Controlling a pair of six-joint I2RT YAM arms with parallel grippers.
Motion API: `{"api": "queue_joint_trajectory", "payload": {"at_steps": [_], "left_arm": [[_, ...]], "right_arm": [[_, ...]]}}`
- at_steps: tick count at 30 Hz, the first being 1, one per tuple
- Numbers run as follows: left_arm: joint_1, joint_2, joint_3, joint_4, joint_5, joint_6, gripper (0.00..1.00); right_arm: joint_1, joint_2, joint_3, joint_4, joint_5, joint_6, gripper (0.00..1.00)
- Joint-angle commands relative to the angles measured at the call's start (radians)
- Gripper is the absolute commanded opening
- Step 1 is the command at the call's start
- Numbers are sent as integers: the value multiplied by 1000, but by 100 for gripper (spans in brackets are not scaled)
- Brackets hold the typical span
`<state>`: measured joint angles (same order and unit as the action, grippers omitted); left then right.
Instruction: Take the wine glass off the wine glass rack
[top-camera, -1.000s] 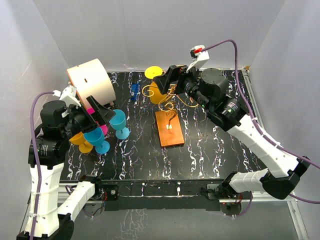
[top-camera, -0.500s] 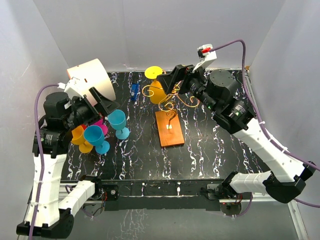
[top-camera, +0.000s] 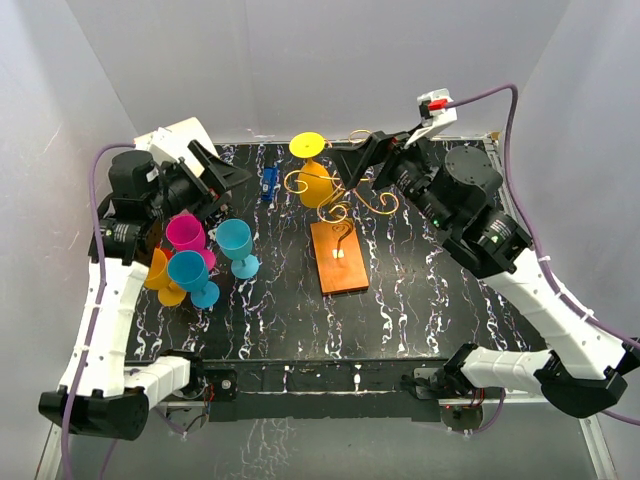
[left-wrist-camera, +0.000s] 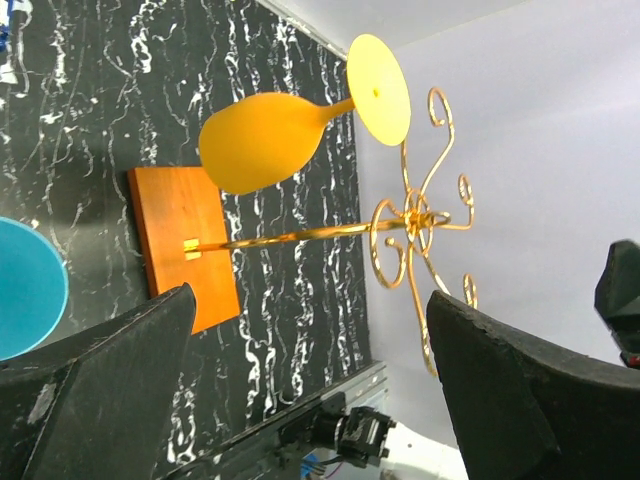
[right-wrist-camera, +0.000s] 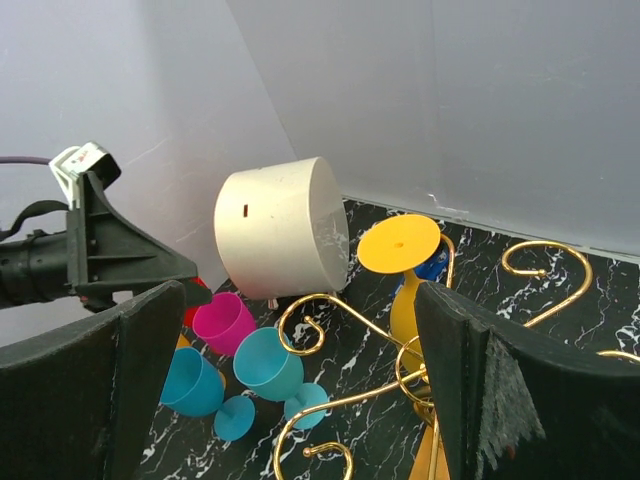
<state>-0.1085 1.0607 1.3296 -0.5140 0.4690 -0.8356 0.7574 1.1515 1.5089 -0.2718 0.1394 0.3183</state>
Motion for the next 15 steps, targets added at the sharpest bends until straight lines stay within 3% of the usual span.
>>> {"api": "queue_joint_trajectory", "payload": {"at_steps": [1, 15], "left_arm": [[4, 42, 20, 130, 52, -79, 99], [1, 256, -6, 477, 173, -296, 94]], "right_arm": [[-1, -36, -4, 71, 35, -35, 98], [-1, -83, -15, 75, 71, -65, 98]]}}
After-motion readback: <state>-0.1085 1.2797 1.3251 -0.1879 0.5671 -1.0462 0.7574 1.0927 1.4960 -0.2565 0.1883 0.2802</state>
